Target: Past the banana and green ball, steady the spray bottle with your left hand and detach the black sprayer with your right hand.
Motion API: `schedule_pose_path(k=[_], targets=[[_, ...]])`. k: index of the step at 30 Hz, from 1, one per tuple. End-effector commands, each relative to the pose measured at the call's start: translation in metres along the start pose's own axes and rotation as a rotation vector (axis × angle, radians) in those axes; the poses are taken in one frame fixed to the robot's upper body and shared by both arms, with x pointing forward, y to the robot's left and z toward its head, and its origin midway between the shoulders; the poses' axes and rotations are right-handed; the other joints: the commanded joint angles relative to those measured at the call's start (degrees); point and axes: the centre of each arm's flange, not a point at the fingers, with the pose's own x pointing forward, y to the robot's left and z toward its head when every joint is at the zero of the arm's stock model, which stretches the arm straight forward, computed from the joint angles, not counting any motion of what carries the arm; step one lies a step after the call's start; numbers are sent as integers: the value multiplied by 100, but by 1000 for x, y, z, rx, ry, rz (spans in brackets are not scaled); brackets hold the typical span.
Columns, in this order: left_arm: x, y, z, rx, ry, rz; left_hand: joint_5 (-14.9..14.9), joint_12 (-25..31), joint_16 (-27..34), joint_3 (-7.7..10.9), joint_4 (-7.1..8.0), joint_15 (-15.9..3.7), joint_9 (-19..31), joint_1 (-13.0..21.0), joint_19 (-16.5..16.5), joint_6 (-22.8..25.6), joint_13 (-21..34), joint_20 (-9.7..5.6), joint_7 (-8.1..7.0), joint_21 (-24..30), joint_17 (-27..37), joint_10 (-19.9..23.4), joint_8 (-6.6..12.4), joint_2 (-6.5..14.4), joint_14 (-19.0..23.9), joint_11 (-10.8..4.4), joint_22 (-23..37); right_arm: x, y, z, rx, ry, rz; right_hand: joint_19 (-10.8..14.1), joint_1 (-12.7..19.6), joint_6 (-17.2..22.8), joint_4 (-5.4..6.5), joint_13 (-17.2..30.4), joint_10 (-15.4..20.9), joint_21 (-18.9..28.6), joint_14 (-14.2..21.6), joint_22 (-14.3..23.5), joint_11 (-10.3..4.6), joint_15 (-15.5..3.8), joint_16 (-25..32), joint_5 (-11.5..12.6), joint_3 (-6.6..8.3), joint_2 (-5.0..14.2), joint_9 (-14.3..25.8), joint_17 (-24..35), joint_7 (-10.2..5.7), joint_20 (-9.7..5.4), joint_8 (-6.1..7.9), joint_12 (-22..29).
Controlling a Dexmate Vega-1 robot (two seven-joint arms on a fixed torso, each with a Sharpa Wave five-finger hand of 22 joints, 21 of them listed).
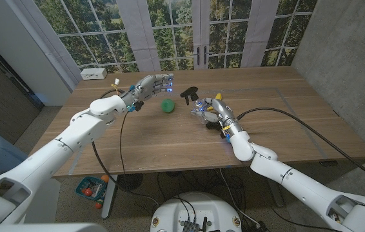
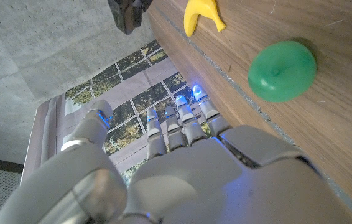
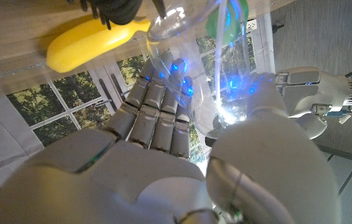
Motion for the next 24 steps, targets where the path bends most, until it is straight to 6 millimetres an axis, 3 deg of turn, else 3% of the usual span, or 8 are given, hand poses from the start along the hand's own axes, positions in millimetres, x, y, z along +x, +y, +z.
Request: schedule_pose_path(k=[1,7,10,14,18,22,24], targets=[[1,-9,21,92,45,-91,9,7,-3,-56,-5,-29,13,49,34,3,30,14,88,-40,17,75,2,-145,34,10,18,-4,-4,1,-125,22,-38,-39,1061,1353,139,98,1031,65,151,22,-1089,-941,-46,55,112,1057,10,53,-1273,-501,56,70],[1,-15,29,146,71,-112,11,27,-15,-107,0,-32,18,149,31,6,37,31,204,-81,22,191,6,-261,65,8,21,-4,-6,3,-163,17,-52,-89,1057,1349,146,201,994,109,138,23,-1093,-936,-98,65,105,1047,9,99,-1294,-526,57,113],[0,-17,33,184,83,-104,15,46,21,-149,15,-93,22,286,118,59,45,29,395,-95,28,327,24,-340,228,-6,27,-4,-7,4,-177,13,-62,-119,1049,1336,154,254,976,131,138,22,-1094,-934,-122,71,97,1041,21,124,-1315,-532,61,136],[0,-21,37,225,94,-105,17,61,67,-179,19,-150,26,452,253,26,53,4,428,-89,35,461,5,-397,422,-3,35,-4,-9,6,-196,4,-72,-131,1052,1343,157,318,978,169,141,21,-1105,-938,-148,80,94,1039,28,159,-1327,-536,70,170],[-1,-24,41,261,99,-109,19,32,75,-191,14,-194,28,613,307,-136,59,12,358,-100,40,457,-53,-426,504,-16,42,-4,-11,8,-209,-12,-73,-141,1052,1346,161,368,965,207,144,20,-1109,-946,-177,89,91,1041,19,191,-1349,-539,68,189],[0,-27,44,280,106,-123,22,-15,47,-188,10,-197,31,820,315,-244,65,21,124,-131,46,402,-75,-434,496,-16,47,-3,-10,10,-226,-24,-62,-159,1059,1351,158,359,983,234,151,17,-1111,-946,-197,97,89,1034,12,220,-1353,-547,69,186],[2,-29,44,278,105,-137,21,-15,45,-192,14,-196,31,840,314,-249,66,19,114,-136,47,407,-75,-436,498,-16,47,-2,-10,9,-236,-25,-59,-164,1060,1354,158,368,981,247,149,16,-1111,-944,-210,100,89,1034,10,230,-1348,-548,70,189]])
